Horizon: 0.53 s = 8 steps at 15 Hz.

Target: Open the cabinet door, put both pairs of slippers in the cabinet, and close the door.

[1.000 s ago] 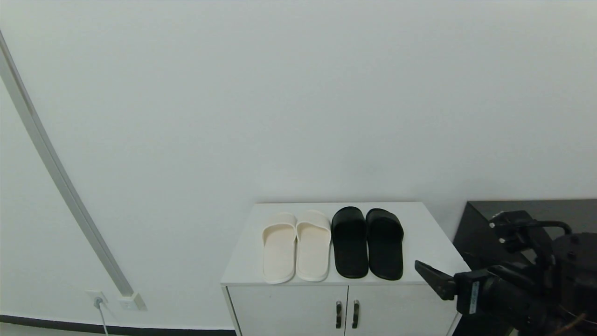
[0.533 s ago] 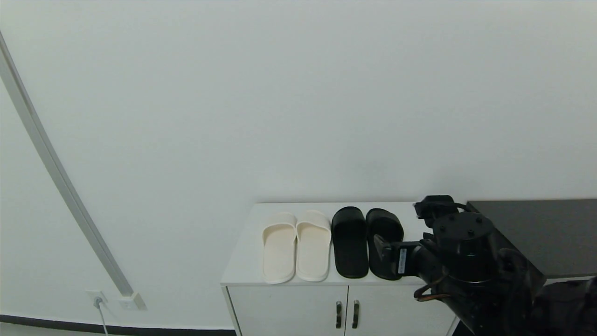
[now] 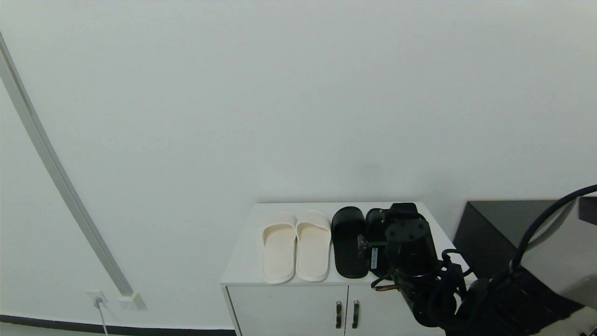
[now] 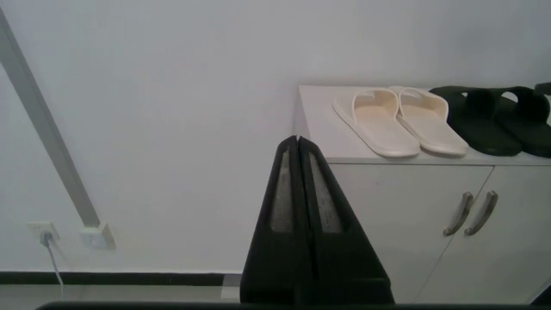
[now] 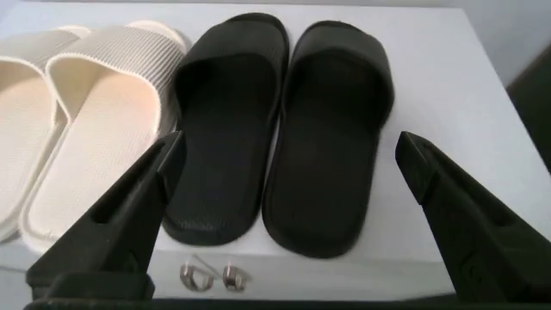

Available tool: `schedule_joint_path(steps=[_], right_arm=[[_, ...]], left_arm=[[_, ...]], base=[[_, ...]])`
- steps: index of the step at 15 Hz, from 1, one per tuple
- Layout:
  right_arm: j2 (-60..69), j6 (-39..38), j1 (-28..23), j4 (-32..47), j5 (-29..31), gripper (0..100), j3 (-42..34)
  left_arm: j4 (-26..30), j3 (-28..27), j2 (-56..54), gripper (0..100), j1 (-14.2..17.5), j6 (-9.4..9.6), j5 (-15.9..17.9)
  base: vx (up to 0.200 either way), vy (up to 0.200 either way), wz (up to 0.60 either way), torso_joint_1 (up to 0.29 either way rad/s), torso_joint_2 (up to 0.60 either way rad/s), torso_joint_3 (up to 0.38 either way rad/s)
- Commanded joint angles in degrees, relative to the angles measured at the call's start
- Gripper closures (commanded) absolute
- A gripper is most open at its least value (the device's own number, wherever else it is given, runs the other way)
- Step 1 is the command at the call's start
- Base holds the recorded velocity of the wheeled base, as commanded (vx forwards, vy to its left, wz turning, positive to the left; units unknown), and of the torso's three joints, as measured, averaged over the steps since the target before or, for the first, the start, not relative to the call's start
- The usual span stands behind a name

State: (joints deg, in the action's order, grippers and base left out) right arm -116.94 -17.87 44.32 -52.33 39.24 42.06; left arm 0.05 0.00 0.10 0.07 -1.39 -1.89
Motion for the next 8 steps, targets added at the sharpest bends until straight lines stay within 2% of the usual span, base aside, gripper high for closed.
schedule_joint_path(steps=[1,6,8], right_arm=[[-4.8,0.9,-1.4,-0.6,-0.3,0,2.2],[-11.3,0.9,-5.5,-0.6,-6.9,0,9.4],[-13.9,2.1,-6.7,-0.6,-7.3,0,12.6]], left_arm=[[0.0,0.0,0.0,100,0.0,-0.02,0.0],[0.0,0.0,0.0,100,0.0,-0.02,0.0],[0.0,0.0,0.0,100,0.0,-0.02,0.0]], base=[[0.000,0.000,0.00,0.000,0.00,0.000],[0.000,0.000,0.00,0.000,0.00,0.000],[0.000,0.000,0.00,0.000,0.00,0.000]])
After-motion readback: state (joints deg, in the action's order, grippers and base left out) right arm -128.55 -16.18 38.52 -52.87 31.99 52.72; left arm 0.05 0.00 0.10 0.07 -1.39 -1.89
